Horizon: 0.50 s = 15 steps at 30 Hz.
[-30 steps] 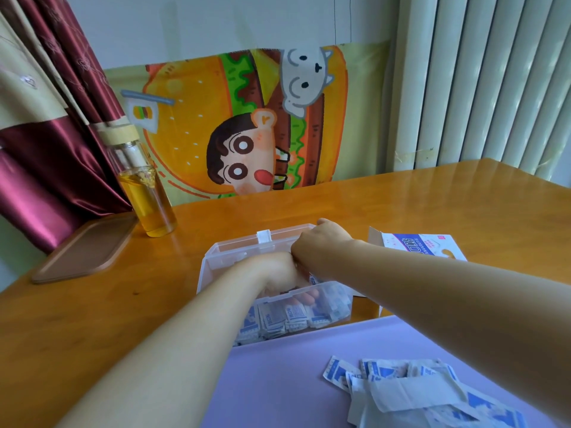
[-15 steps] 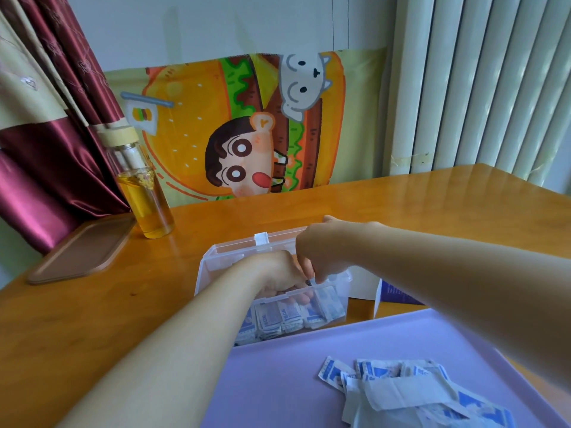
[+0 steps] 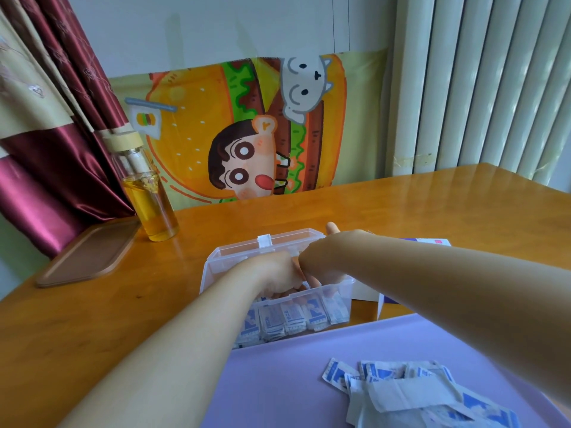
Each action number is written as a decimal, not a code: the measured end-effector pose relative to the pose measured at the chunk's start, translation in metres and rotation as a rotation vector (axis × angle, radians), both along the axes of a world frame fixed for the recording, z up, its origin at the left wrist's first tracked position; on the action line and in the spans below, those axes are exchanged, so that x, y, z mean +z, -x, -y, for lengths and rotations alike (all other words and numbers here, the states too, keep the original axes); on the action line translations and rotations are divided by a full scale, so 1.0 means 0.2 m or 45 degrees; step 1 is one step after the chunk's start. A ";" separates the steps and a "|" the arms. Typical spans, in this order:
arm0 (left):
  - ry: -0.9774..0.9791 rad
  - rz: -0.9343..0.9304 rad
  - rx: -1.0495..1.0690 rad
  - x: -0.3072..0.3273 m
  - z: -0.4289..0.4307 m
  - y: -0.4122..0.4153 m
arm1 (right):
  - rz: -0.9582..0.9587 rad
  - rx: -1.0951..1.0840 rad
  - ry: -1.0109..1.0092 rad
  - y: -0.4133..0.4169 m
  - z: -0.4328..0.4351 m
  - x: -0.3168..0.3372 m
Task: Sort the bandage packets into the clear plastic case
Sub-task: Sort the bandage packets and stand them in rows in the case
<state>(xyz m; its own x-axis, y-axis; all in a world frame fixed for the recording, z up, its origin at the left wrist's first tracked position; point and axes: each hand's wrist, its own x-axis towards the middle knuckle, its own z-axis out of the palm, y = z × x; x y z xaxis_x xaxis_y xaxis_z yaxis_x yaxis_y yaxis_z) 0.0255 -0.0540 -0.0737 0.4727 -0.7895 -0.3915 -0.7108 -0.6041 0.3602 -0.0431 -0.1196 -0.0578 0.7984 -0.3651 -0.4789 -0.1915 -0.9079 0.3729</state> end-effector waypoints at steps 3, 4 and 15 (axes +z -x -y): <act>0.067 -0.104 0.050 0.04 -0.04 0.02 | 0.110 -0.034 -0.055 0.03 -0.01 0.04; 0.111 -0.162 0.088 0.05 -0.06 0.02 | 0.191 -0.036 -0.086 0.05 -0.02 0.07; 0.921 -0.002 0.015 0.10 -0.68 0.21 | 0.867 0.173 -0.520 0.47 -0.36 0.15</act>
